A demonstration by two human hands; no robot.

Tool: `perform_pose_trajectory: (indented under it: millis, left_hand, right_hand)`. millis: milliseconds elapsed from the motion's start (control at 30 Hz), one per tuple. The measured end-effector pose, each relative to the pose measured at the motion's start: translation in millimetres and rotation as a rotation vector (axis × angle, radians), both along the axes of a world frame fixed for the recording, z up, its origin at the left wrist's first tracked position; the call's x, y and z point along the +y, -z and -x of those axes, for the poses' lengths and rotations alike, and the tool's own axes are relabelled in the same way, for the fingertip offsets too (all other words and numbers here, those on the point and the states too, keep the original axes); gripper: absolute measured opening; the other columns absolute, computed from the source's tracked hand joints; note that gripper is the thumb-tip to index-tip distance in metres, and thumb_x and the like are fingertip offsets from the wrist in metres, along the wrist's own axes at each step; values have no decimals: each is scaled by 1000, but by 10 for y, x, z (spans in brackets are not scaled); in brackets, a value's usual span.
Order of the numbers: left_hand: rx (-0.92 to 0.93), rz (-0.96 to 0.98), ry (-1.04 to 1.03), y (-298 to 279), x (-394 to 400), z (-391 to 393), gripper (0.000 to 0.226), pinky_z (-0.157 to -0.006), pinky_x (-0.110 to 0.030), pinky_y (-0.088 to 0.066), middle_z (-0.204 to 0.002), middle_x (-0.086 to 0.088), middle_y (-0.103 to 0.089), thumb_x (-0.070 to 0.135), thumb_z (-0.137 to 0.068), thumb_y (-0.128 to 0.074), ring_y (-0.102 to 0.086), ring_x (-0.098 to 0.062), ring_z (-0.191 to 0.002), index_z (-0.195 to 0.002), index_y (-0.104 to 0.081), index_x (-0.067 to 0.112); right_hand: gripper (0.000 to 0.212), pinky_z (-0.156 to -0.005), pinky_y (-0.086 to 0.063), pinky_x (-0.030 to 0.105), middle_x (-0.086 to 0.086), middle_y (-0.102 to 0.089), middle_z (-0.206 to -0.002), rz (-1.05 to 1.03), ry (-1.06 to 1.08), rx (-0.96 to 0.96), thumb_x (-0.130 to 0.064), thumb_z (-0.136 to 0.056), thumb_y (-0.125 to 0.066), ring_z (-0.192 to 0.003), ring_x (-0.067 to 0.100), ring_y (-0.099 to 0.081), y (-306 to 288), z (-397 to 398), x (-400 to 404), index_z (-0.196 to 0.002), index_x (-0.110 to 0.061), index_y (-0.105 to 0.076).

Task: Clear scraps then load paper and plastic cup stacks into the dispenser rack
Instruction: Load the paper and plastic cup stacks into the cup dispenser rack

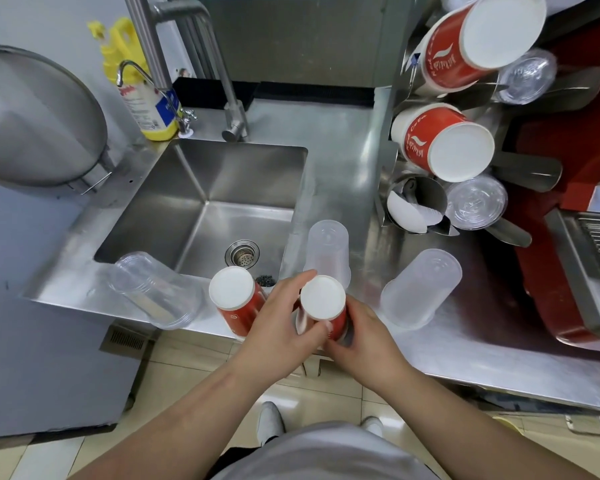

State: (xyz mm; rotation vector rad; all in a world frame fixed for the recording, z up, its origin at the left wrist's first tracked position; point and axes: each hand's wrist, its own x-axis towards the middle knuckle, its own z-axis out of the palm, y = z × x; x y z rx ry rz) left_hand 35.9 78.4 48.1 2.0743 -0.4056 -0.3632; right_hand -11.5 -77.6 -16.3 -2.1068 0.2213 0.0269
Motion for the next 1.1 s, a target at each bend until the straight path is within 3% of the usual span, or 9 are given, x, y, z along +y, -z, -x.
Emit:
perform_pose_trajectory:
  millis: [133,367,500,633,767,900,967,1100]
  left_hand:
    - [-44,-59,38,-4,-3,-14,72,-112,-32,-35,-137,8,-46,19,-79,-74,-43,-2,-130,-142,-41,29]
    - [-54,-74,43,-47,37,-63,68,-111,-40,-39,-137,5,-46,19,-82,-69,-44,-10,-132,-143,-40,27]
    - [-110,-135,82,-108,39,-115,71,-111,-39,-38,-139,4,-45,25,-81,-66,-42,-10,-132,-145,-36,28]
    - [-211,-214,170,-224,56,-160,74,-111,-31,-37,-140,10,-40,37,-81,-61,-37,-2,-130,-148,-31,32]
    - [-304,-255,248,-468,36,-338,62,-101,-22,-39,-124,18,-45,35,-84,-64,-45,-2,-121,-142,-42,31]
    - [-368,-387,374,-795,-38,-675,45,-82,-10,-37,-118,9,-60,34,-88,-63,-55,-4,-105,-132,-56,28]
    - [-381,-480,411,-941,-93,-874,42,-80,-14,-38,-117,5,-61,37,-89,-62,-58,-8,-103,-130,-57,28]
    - [-358,-648,491,-1043,-234,-1217,55,-94,-28,-46,-126,2,-58,45,-88,-61,-59,-14,-108,-139,-48,27]
  right_hand:
    - [59,-89,-49,27,-10,-61,-114,40,-13,37,-30,-68,-68,-107,8,-56,38,-8,-57,-124,-33,-49]
    - [41,-86,-49,32,3,-62,-110,211,-119,211,-32,-77,-59,-100,19,-58,-65,-67,-203,-117,-24,-56]
    - [30,-76,-49,31,7,-66,-106,478,-284,330,-39,-84,-49,-97,26,-61,-260,-166,-293,-103,-19,-60]
    - [32,-75,-48,32,5,-64,-106,680,-465,451,-46,-83,-46,-99,27,-60,-620,-321,-404,-97,-20,-58]
    - [24,-64,-40,30,0,-57,-84,776,-519,396,-45,-85,-47,-83,25,-53,-1161,-500,-484,-79,-21,-50]
    - [30,-72,-49,34,-1,-60,-90,842,-513,272,-45,-87,-47,-89,24,-57,-1635,-652,-485,-94,-17,-57]
    - [33,-79,-51,37,1,-62,-94,867,-510,224,-45,-88,-48,-91,25,-57,-1792,-721,-462,-99,-16,-59]
    - [38,-78,-49,33,3,-64,-103,876,-457,167,-45,-88,-50,-97,27,-59,-1876,-843,-450,-113,-17,-59]
